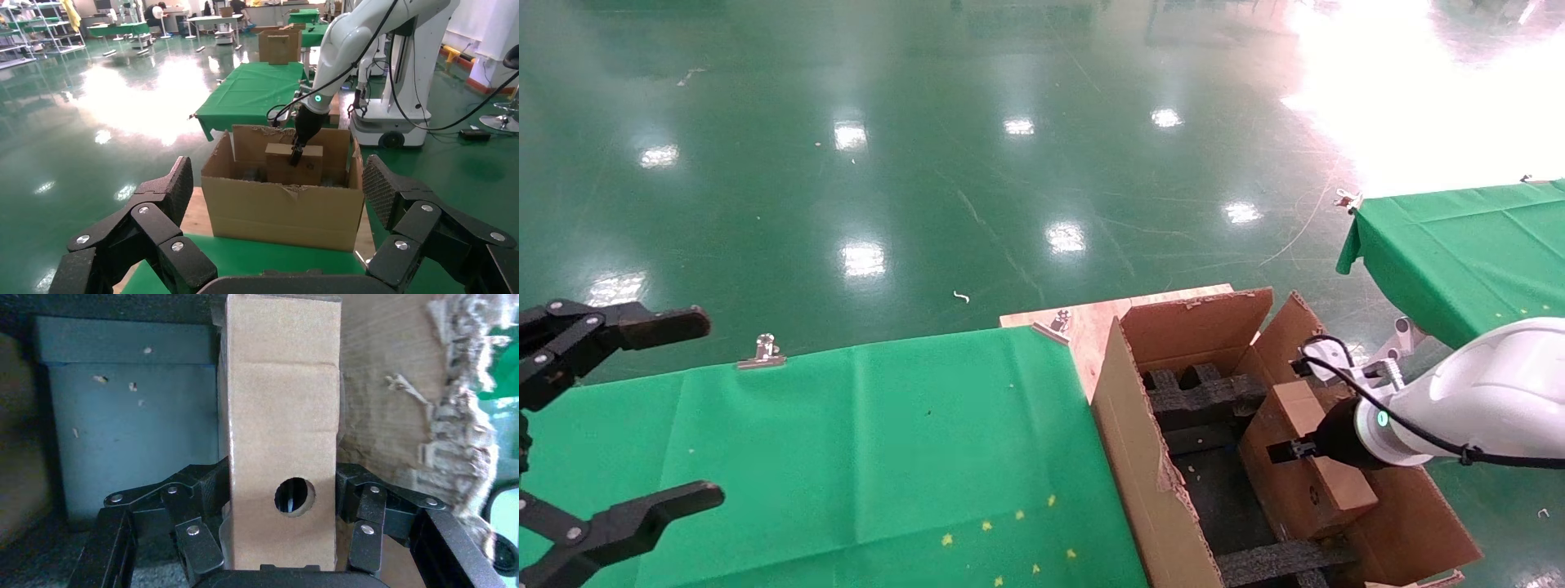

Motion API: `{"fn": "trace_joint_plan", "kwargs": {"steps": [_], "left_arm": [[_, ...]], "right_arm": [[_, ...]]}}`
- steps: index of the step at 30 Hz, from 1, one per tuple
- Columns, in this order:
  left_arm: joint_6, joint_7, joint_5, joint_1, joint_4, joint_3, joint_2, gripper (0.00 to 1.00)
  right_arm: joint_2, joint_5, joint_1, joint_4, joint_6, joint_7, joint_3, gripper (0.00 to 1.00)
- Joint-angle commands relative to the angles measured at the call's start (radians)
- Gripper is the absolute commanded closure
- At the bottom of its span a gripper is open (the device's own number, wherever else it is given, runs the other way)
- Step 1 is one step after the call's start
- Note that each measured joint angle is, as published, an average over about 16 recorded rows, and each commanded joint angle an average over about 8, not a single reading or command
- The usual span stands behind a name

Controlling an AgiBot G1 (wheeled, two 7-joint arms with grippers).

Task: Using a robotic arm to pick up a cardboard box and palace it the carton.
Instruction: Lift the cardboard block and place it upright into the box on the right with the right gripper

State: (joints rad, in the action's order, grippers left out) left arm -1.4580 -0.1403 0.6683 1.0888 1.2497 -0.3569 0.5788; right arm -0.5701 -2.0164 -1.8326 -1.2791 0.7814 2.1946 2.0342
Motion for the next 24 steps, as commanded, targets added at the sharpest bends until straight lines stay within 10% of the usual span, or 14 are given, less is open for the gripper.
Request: {"fn": "trace_joint_plan", "kwargs": {"steps": [1, 16, 24], "left_arm": [[0.0, 0.0, 0.0, 0.0, 0.0, 0.0, 0.0, 0.0], [0.0, 0.0, 0.0, 0.0, 0.0, 0.0, 0.0, 0.0], [0.0, 0.0, 0.0, 0.0, 0.0, 0.0, 0.0, 0.0]], "right_arm": [[-0.009, -0.001, 0.013, 0.014, -0.008, 0.001, 0.003, 1.0], [-0.099, 0.098, 0.091, 0.174, -0.052, -0.092, 0.009, 0.97], [-0.121, 0.128, 0.107, 0.213, -0.052, -0.125, 0.009, 0.06]]}}
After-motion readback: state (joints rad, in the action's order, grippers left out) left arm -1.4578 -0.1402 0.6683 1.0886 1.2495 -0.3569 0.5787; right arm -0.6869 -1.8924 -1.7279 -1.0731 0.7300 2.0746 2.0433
